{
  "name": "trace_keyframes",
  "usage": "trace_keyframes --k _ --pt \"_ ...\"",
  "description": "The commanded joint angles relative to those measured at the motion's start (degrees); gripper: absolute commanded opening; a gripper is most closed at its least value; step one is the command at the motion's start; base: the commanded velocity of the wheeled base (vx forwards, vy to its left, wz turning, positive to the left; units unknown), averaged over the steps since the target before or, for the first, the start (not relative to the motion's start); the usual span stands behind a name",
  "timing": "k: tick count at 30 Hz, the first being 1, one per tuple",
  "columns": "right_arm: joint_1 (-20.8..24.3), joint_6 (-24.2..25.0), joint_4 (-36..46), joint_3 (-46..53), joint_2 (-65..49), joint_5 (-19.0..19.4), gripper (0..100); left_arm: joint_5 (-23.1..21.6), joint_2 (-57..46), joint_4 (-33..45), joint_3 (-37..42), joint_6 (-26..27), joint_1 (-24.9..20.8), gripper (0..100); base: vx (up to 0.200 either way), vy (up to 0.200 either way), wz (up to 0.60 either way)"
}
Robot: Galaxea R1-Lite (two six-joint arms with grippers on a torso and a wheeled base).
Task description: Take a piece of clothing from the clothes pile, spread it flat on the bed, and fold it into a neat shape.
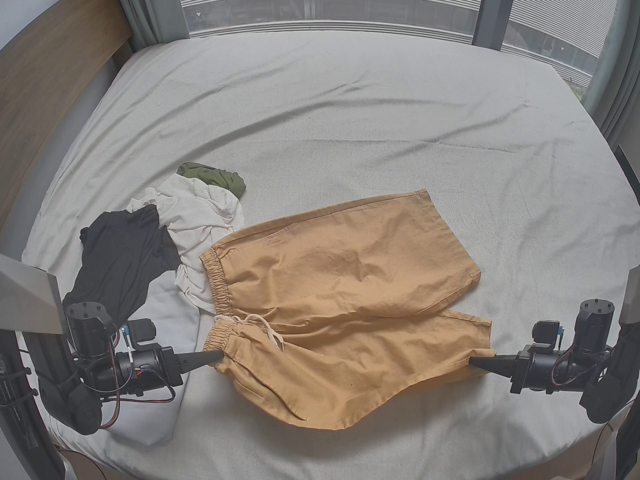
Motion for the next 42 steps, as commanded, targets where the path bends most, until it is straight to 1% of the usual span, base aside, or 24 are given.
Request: trace_keyframes --k 1,3,9,13,20,28,33,38,40,41,42 --pt "0.08 1.68 -0.06 -1.51 -0.05 -0.08 0 0.00 -0.46 -0.25 -0.74 -0.62 -0.04 0 0.000 0.000 0.00" --pt "0.08 3.44 -0.06 -3.27 -0.14 -0.25 0 0.18 -1.16 -0.25 -1.18 -1.15 0.05 0 0.000 0.000 0.00" --pt "0.08 6.16 -0.06 -6.61 -1.63 -0.34 0 0.44 -2.83 -0.17 -2.33 -3.70 0.49 0 0.000 0.000 0.00" --pt "0.34 7.31 -0.06 -8.72 -2.69 -0.43 0 0.62 -2.83 -0.17 -2.94 -3.87 0.58 0 0.000 0.000 0.00" --pt "0.43 7.48 -0.06 -12.59 -2.69 -0.78 0 1.32 -2.92 -0.17 -4.17 -3.96 1.72 0 0.000 0.000 0.00" --pt "-0.10 13.11 -0.06 -19.53 -3.74 -1.13 0 1.41 -3.01 -0.25 -5.49 -5.63 1.81 0 0.000 0.000 0.00" --pt "-0.63 13.46 -0.06 -22.08 -3.66 -2.01 0 1.41 -3.01 -0.25 -6.28 -5.72 1.81 0 0.000 0.000 0.00" --pt "-0.89 14.86 -0.06 -24.36 -3.66 -2.01 0 2.55 -3.01 -0.25 -6.90 -6.42 1.63 0 0.000 0.000 0.00" --pt "-1.33 15.57 -0.06 -26.03 -3.48 -2.01 0 4.48 -3.01 -0.17 -7.86 -6.95 1.28 0 0.000 0.000 0.00" --pt "-1.33 15.57 -0.06 -26.12 -3.48 -2.01 0 4.66 -3.01 -0.17 -7.86 -6.95 1.28 0 0.000 0.000 0.00" --pt "-1.42 16.09 0.03 -27.00 -3.39 -2.01 0 5.98 -3.01 -0.17 -8.22 -7.12 1.19 0 0.000 0.000 0.00"
